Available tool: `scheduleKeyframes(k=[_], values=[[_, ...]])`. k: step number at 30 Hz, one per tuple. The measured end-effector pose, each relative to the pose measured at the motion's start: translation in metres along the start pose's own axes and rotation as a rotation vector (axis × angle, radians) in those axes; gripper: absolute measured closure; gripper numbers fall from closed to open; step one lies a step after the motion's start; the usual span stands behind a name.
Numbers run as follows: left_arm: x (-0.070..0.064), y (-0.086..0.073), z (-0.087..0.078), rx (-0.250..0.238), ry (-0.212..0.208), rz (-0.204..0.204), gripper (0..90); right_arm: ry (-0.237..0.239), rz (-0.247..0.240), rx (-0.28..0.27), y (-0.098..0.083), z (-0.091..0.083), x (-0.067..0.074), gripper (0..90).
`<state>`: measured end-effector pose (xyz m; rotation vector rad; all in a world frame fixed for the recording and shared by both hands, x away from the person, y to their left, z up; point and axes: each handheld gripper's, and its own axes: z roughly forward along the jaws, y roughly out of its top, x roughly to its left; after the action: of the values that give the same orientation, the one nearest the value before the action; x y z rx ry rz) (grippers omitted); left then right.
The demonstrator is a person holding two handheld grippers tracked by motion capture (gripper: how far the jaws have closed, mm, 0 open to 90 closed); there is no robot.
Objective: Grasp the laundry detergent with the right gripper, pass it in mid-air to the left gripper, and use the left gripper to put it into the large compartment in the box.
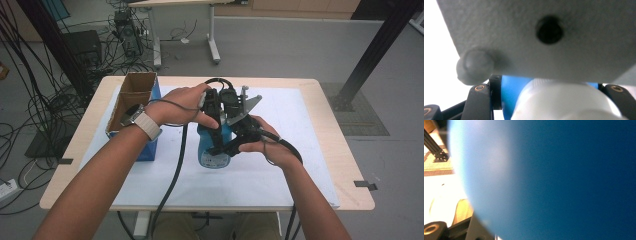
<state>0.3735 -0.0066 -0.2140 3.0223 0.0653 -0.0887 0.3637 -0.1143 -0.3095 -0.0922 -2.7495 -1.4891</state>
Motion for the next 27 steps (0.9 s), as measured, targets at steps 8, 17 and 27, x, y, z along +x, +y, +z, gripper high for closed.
scheduleKeyframes(k=[8,17,27], values=[[-0.0008,-0.0017,-0.0012,-0.011,0.003,0.001,39.1,0.005,-0.015,-0.004,0.0011,-0.0001,-0.0005,43.7],[-0.0013,-0.0031,-0.0028,-0.016,0.005,-0.004,39.0,0.006,-0.02,-0.005,0.0029,-0.0001,-0.0005,43.7],[-0.0018,-0.0029,-0.0026,-0.026,0.009,-0.008,39.0,0.006,-0.016,-0.006,0.0023,-0.0012,-0.0004,43.7]])
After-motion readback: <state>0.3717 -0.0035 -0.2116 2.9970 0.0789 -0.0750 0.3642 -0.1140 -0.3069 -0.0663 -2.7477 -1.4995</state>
